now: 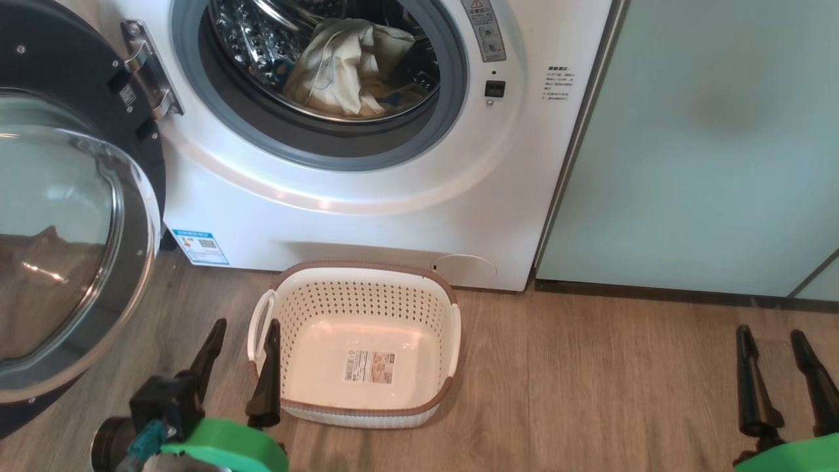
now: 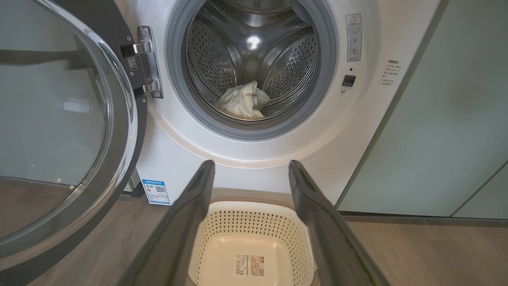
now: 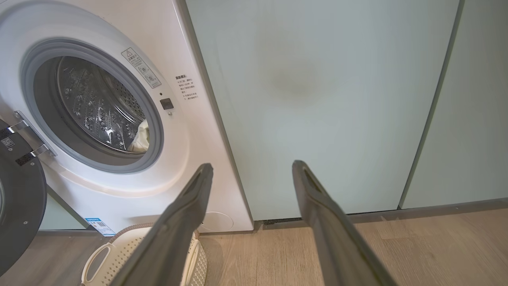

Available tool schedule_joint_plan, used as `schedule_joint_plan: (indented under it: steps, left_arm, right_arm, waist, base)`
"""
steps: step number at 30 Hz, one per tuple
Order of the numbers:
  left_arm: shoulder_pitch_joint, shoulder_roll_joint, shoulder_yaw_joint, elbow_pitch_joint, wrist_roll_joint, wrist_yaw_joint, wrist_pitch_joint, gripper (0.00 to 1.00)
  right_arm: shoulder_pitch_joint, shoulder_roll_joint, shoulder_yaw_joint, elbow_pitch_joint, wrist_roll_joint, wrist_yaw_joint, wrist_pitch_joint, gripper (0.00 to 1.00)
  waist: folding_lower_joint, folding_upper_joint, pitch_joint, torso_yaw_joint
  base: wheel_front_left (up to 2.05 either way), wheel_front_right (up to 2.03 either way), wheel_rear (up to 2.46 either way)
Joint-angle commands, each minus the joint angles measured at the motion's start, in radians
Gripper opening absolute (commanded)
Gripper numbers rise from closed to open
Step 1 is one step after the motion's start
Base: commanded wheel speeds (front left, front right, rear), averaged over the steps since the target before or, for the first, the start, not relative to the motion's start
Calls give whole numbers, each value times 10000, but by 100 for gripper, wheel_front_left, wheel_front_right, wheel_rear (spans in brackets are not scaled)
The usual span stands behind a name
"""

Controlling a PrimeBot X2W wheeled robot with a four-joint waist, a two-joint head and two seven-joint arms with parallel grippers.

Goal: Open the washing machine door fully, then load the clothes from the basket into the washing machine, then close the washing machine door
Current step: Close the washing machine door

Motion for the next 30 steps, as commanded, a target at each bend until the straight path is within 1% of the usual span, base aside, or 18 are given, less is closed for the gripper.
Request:
schedule_joint_plan:
  steps: [1,7,14,16,21,25,30]
  left_arm:
    - [-318,259,361,-236,117,71,-110,100]
    - [-335,231,347,-186,168,165,-129,100]
    - [-401,201,319,-121,182,182,-152,100]
    - [-430,233,253,-113,163,64,-155,100]
    - [-498,230,234,-60,133,-32,-186,100]
    - [-526,226,230,-24,150,-60,-215,100]
    - [-552,223,231,7,155,-101,-244,100]
  right_arm:
    - [-205,-126,166,-380,-76,-29,-6,100]
    - [-192,-127,161,-380,-80,-29,8,100]
    - [-205,-144,159,-401,-78,-29,26,100]
    - [-216,-143,150,-397,-79,-29,30,100]
    - [-242,-142,140,-387,-77,-29,52,100]
    - [-264,-152,144,-377,-81,-29,54,100]
    - [-279,-154,136,-369,-92,-29,49,100]
  waist:
    - [0,-1,-7,1]
    - [0,-1,-36,-11]
    - [0,-1,-10,11]
    - [0,-1,-1,18]
    - [0,-1,37,49]
    - [0,-1,44,47]
    - [0,-1,56,35]
  base:
    - [-47,47,0]
    - [-106,106,0]
    - [-192,192,0]
    - [-209,209,0]
    - [-163,163,0]
    - [-101,101,0]
    - [-40,40,0]
